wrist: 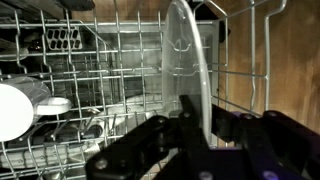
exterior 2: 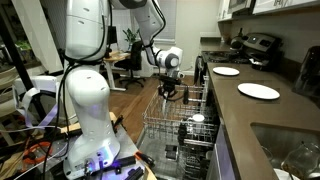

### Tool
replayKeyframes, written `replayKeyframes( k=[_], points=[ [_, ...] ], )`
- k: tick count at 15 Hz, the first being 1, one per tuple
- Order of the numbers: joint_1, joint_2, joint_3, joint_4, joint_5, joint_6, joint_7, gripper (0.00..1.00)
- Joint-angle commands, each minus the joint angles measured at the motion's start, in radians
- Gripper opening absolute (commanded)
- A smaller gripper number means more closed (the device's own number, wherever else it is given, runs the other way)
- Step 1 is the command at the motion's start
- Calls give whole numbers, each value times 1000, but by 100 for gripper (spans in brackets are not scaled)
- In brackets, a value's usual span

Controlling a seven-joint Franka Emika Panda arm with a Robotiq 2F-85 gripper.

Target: Remove the plate from the dishwasher and put it on the counter top

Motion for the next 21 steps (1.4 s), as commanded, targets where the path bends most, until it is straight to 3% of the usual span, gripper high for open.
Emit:
replayKeyframes(
  k=[1, 16, 17, 21],
  points=[
    [4, -55, -7, -26, -24, 9, -3, 5],
    [8, -80, -19, 26, -40, 5, -9, 5],
    [6, -67, -16, 18, -17, 2, -1, 12],
    [6, -67, -16, 23, -17, 2, -1, 12]
  ],
)
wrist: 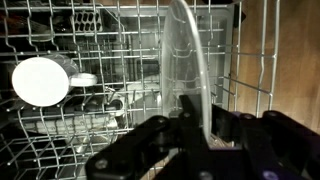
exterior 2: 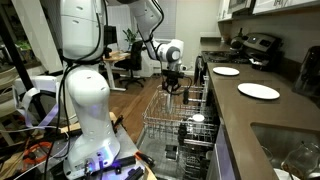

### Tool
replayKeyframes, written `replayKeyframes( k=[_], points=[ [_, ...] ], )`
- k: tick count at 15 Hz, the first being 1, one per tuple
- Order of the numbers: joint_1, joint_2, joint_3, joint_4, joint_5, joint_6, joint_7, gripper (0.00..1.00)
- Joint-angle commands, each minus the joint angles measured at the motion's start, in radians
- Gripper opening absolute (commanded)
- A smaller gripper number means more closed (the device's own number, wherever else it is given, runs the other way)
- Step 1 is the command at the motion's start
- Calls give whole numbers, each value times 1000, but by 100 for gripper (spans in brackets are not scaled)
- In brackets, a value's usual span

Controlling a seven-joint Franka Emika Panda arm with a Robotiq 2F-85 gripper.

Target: Remove the plate from the dishwasher and put it on the counter top

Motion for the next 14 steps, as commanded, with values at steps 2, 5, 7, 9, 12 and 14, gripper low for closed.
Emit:
replayKeyframes(
  k=[2, 5, 7, 9, 12, 14],
  points=[
    [6, 7, -8, 9, -7, 5, 1, 5],
    [8, 30, -14, 37, -28, 7, 4, 5],
    [8, 49, -17, 63, -36, 5, 3, 5],
    [9, 68, -21, 94, -57, 1, 4, 5],
    [7, 99, -24, 144, -83, -1, -5, 5],
    [3, 119, -20, 175, -82, 1, -19, 5]
  ],
)
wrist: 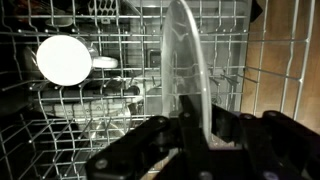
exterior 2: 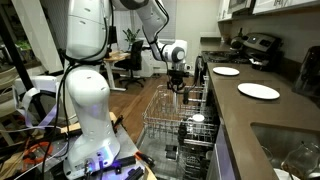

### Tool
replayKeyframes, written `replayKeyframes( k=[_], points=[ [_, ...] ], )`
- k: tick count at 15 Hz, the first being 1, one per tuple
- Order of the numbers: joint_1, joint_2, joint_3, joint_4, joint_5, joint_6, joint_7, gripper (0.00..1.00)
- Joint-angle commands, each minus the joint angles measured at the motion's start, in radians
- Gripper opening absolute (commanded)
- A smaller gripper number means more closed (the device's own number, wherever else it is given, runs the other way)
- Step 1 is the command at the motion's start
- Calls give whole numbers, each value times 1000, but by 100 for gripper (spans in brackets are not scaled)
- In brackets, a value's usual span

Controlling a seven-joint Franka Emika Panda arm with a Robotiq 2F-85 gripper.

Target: Remove the plate from the dishwasher and put it on the counter top

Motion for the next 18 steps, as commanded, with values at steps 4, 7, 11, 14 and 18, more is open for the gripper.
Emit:
replayKeyframes(
  k=[4, 7, 11, 14, 18],
  points=[
    [-7, 84, 7, 137, -12, 0, -76, 5],
    [-17, 119, 15, 190, -1, -7, -127, 5],
    [-19, 167, 10, 259, -10, 1, -145, 5],
    [-15, 202, 6, 307, -8, 20, -124, 5],
    [-9, 247, 4, 372, 3, 44, -78, 5]
  ],
)
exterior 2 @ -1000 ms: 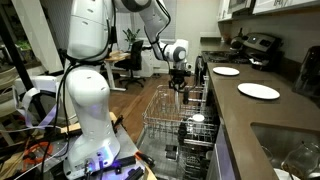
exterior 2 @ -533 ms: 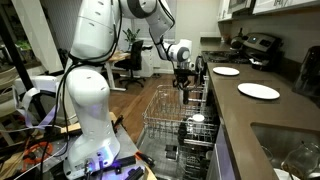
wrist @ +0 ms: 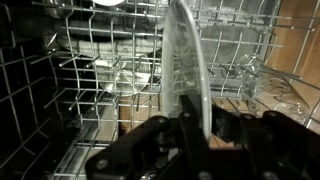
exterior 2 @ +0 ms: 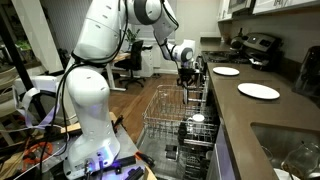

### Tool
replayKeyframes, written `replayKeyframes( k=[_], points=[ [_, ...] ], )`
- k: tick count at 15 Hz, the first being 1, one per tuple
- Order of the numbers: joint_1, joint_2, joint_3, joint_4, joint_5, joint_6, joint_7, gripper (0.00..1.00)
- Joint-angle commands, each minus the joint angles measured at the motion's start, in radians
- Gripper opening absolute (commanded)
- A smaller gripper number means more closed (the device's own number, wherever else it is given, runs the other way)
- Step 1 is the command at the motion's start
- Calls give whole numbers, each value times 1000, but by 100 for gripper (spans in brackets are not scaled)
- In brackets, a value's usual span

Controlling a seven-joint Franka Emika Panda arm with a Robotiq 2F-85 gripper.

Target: Remove the plate from the dishwasher and put it on the counter top

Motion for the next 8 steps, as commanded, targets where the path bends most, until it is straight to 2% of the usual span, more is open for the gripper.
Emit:
replayKeyframes(
  k=[1, 8],
  points=[
    [-3, 45, 4, 74, 4, 22, 43, 5],
    [-10, 119, 10, 134, 15, 65, 78, 5]
  ],
)
